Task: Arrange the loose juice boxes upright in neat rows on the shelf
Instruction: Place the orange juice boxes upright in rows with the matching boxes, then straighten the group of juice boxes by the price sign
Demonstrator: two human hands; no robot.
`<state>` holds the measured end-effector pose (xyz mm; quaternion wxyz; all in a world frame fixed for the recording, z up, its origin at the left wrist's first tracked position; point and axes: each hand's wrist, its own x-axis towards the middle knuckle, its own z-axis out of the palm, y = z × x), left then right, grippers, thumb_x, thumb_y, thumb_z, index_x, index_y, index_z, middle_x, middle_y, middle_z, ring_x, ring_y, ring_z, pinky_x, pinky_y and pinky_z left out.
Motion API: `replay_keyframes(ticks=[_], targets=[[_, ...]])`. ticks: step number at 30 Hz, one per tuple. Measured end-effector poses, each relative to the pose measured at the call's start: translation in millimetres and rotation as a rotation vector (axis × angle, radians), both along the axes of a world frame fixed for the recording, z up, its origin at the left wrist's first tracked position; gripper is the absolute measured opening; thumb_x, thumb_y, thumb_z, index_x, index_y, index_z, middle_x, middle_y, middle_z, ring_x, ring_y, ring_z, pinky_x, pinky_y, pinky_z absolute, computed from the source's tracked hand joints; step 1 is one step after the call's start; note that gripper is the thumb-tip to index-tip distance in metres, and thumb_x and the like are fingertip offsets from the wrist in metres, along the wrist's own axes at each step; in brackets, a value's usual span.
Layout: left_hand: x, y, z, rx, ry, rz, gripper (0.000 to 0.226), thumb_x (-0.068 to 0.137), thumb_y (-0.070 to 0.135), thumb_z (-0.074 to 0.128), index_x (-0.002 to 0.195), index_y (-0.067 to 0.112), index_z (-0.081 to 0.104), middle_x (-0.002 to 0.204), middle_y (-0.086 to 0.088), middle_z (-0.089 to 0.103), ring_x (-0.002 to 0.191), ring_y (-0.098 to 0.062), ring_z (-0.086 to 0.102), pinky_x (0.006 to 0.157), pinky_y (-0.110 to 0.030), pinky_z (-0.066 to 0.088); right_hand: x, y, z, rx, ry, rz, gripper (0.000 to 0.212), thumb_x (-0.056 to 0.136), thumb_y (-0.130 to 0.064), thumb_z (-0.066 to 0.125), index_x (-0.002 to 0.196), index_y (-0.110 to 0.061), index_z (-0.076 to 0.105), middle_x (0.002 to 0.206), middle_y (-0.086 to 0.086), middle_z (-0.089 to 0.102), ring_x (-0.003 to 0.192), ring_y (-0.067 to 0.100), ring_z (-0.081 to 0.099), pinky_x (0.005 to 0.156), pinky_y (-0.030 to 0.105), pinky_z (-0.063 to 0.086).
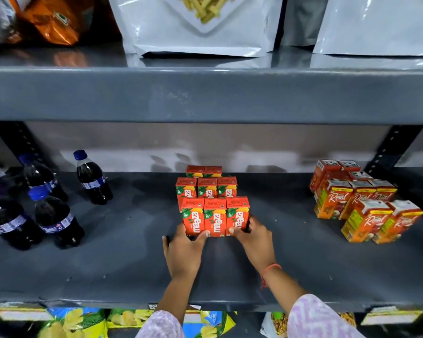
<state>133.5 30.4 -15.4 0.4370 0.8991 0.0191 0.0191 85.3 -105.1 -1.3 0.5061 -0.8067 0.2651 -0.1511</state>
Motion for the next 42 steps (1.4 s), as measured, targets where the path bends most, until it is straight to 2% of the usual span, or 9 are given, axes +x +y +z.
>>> replay_keyframes(ticks=[5,9,19,23,25,29,33,36,42], targets=[[-4,18,-3,-0.034,0.068,-0.043,0.039,0.079,0.036,0.067,0.107,0.01,0.056,0.109,-0.012,0.065,0.113,-0.033,0.053,0.098,-0.044,0.043,-14,18,-1,-0.007,0.012,-0.045,0.031,0.079,-0.02,0.07,0.109,-0.015,0.063,0.104,0.004,0.074,0.098,0.023,0.068,0.087,0.032,0.051],[-15,42,-9,-0.026,0.115,-0.061,0.035,0.078,0.04,0.066,0.103,0.016,0.058,0.11,-0.009,0.062,0.104,-0.03,0.058,0.077,-0.034,0.041,-34,34,-5,-0.002,0.031,-0.033,0.032,0.079,-0.023,0.069,0.109,-0.016,0.062,0.103,0.003,0.075,0.096,0.022,0.068,0.078,0.027,0.048],[-40,62,-7,0.002,0.117,-0.052,0.041,0.079,0.04,0.068,0.11,0.016,0.058,0.112,-0.01,0.067,0.106,-0.032,0.059,0.089,-0.041,0.048,-52,51,-8,-0.003,0.085,0.025,0.04,0.079,-0.033,0.07,0.113,-0.018,0.058,0.109,0.003,0.074,0.099,0.022,0.069,0.089,0.037,0.055],[-54,58,-6,-0.075,0.008,0.048,0.084,0.078,0.042,0.067,0.144,0.012,0.026,0.149,-0.017,0.036,0.139,-0.035,0.029,0.113,-0.05,0.026,-59,33,-6,0.009,0.065,0.105,0.042,0.079,-0.031,0.071,0.116,-0.015,0.06,0.117,0.004,0.07,0.11,0.022,0.065,0.096,0.038,0.051],[-68,49,-5,0.083,-0.215,0.098,0.099,0.076,0.07,0.043,0.145,0.005,0.016,0.155,-0.014,0.018,0.145,-0.03,0.007,0.117,-0.05,0.006,-70,15,-5,0.024,0.031,0.085,0.045,0.08,-0.023,0.071,0.122,-0.013,0.058,0.125,0.007,0.066,0.117,0.021,0.061,0.101,0.033,0.048],[-97,-6,1,0.335,-0.533,-0.083,0.081,0.087,0.064,0.01,0.14,0.005,0.023,0.147,-0.008,0.028,0.144,-0.009,-0.011,0.117,-0.034,-0.013,-101,-37,-4,-0.042,-0.008,-0.003,0.048,0.081,-0.021,0.071,0.125,-0.009,0.057,0.128,0.009,0.063,0.119,0.023,0.059,0.101,0.032,0.045],[-135,-100,6,0.353,-0.515,-0.317,0.064,0.093,0.054,0.013,0.126,0.013,0.05,0.137,-0.003,0.049,0.141,-0.016,0.024,0.116,-0.032,0.003,-142,-107,0,-0.035,-0.089,-0.077,0.041,0.081,-0.019,0.07,0.119,-0.007,0.06,0.12,0.009,0.068,0.11,0.024,0.064,0.097,0.036,0.049],[-160,-169,2,0.261,-0.466,-0.426,0.068,0.094,0.054,0.016,0.099,0.017,0.072,0.104,-0.002,0.075,0.101,-0.018,0.068,0.105,-0.03,0.035,-174,-170,3,-0.056,-0.147,-0.211,0.033,0.081,-0.015,0.071,0.112,-0.007,0.064,0.11,0.014,0.072,0.102,0.028,0.068,0.088,0.039,0.051],[-166,-244,11,-0.003,-0.08,-0.406,0.052,0.088,0.041,0.055,0.132,0.014,0.051,0.129,-0.01,0.061,0.12,-0.024,0.056,0.101,-0.035,0.045,-194,-268,0,-0.08,-0.09,-0.297,0.053,0.083,-0.014,0.068,0.131,0.0,0.049,0.132,0.019,0.058,0.124,0.029,0.054,0.099,0.034,0.041]])
